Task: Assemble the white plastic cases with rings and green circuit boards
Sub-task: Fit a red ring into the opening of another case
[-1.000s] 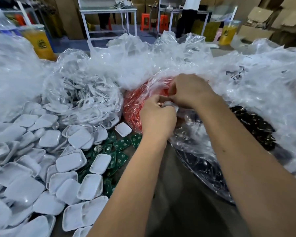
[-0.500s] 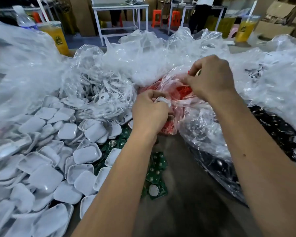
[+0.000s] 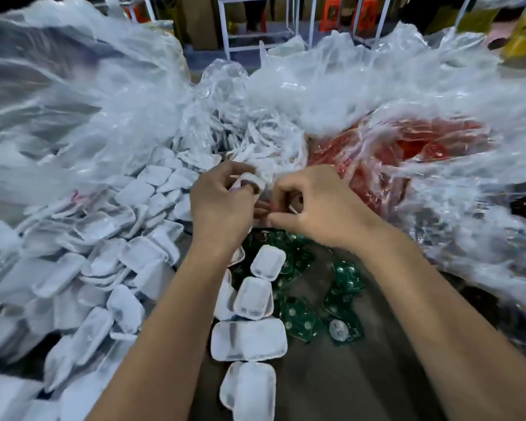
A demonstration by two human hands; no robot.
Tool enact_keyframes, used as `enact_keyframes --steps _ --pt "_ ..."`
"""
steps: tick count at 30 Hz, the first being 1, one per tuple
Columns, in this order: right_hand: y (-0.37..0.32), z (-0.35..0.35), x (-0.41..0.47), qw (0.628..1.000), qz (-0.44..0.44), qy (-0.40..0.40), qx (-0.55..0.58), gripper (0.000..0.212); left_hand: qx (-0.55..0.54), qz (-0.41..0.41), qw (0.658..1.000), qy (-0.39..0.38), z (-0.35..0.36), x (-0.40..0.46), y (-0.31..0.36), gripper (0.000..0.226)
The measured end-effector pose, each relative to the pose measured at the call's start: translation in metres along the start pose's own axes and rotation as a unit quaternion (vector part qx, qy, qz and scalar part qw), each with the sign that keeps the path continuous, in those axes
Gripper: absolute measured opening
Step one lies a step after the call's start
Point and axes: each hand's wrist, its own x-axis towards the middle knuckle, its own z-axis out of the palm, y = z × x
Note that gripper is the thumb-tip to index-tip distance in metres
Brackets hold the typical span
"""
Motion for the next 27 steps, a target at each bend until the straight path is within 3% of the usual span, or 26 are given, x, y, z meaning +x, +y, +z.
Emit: enact_keyframes --steps 7,13,15,18,21,23,27 --pt "0.018 0.012 -0.009 0.995 0.012 0.053 0.088 0.040 0.003 0.031 0.999 -0.044 -0.006 0.013 -0.011 0.026" --pt "0.012 0.013 -0.010 0.969 -0.001 0.076 0.234 0.028 -0.062 0.009 0.996 -0.071 -0.014 0.014 -0.013 0.033" --pt "0.012 0.013 -0.009 0.947 -0.009 0.076 0.313 0.029 -0.086 0.010 0.993 -0.083 -0.017 0.014 -0.009 0.034" --pt "0.013 0.011 -0.008 0.883 0.029 0.069 0.464 0.044 -0.096 0.011 0.990 -0.098 -0.018 0.012 -0.006 0.039" --pt "0.015 0.011 -0.007 0.841 0.051 0.064 0.535 0.039 -0.089 0.019 0.987 -0.132 -0.018 0.010 -0.003 0.043" --pt "0.015 0.015 -0.007 0.856 0.035 0.087 0.508 0.028 -0.090 0.021 0.985 -0.146 -0.018 0.009 -0.001 0.039" --pt "0.013 0.022 -0.004 0.890 -0.002 0.175 0.421 0.026 -0.056 0.028 0.989 -0.133 -0.017 0.009 -0.005 0.032"
